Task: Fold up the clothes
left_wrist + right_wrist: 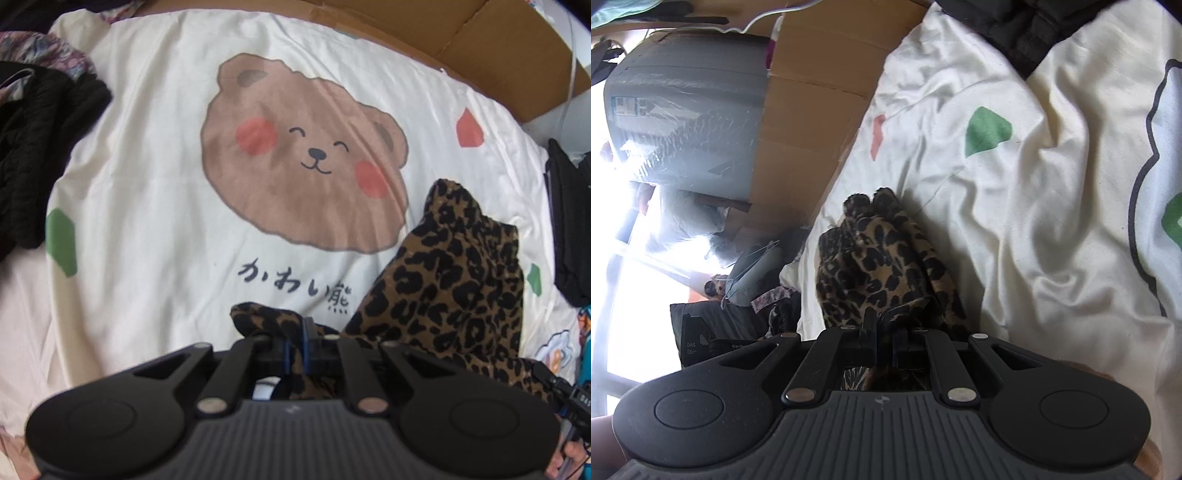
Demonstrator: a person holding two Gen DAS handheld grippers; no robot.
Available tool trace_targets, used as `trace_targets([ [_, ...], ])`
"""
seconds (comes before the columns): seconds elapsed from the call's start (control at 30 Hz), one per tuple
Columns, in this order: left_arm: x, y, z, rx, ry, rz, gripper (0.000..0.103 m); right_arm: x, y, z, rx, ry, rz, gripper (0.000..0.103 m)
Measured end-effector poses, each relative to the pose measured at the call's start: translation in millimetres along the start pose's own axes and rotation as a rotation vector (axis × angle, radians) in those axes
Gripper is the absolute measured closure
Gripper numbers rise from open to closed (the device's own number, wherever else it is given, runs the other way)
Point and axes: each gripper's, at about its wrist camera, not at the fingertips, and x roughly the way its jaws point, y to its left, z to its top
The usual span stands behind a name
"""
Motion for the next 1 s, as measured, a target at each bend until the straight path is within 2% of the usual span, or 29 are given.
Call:
trace_targets([
  [0.33, 25.3, -0.9, 10.4, 0.008, 0.028, 0.038, 0.096, 13.2, -9.4, 8.7, 0.043, -0.008, -0.057, 0.095],
  [0.47, 29.1, 1.0, 14.7, -0.037, 0.023, 0.019, 0.092, 13.9, -6.2, 9.6, 0.03, -0.011, -0.075, 0.093],
  [0.5, 28.2, 2.8, 15.1, -0.05, 0.021, 0.0, 0.086, 11.8, -4.7, 9.2, 0.022, -0.016, -0.078, 0.087],
  [0.53, 26.8, 4.8, 15.2, -0.059, 0.018, -0.02, 0.079, 9.0, -3.1, 8.5, 0.018, -0.027, -0.084, 0.072],
  [0.6, 23.4, 8.4, 13.4, -0.072, 0.009, -0.056, 0.069, -0.9, -1.3, 7.8, 0.028, -0.056, -0.076, 0.057],
  [0.63, 21.2, 10.0, 11.8, -0.078, 0.003, -0.071, 0.064, -6.4, 0.2, 7.9, 0.027, -0.066, -0.066, 0.054],
  [0.7, 14.1, 13.0, 7.5, -0.093, -0.022, -0.098, 0.055, -17.3, 3.4, 7.8, 0.017, -0.083, -0.057, 0.049],
  [0.8, -2.6, 18.3, 0.9, -0.1, -0.091, -0.133, 0.031, -33.4, 8.6, 7.8, -0.014, -0.114, -0.064, 0.042],
  [0.87, -15.8, 23.3, -4.1, -0.084, -0.136, -0.171, 0.028, -42.6, 11.2, 7.6, -0.033, -0.13, -0.07, 0.039],
  [1.0, -31.3, 36.6, -9.1, -0.097, -0.172, -0.231, 0.025, -55.8, 13.4, 5.0, -0.063, -0.15, -0.093, 0.039],
])
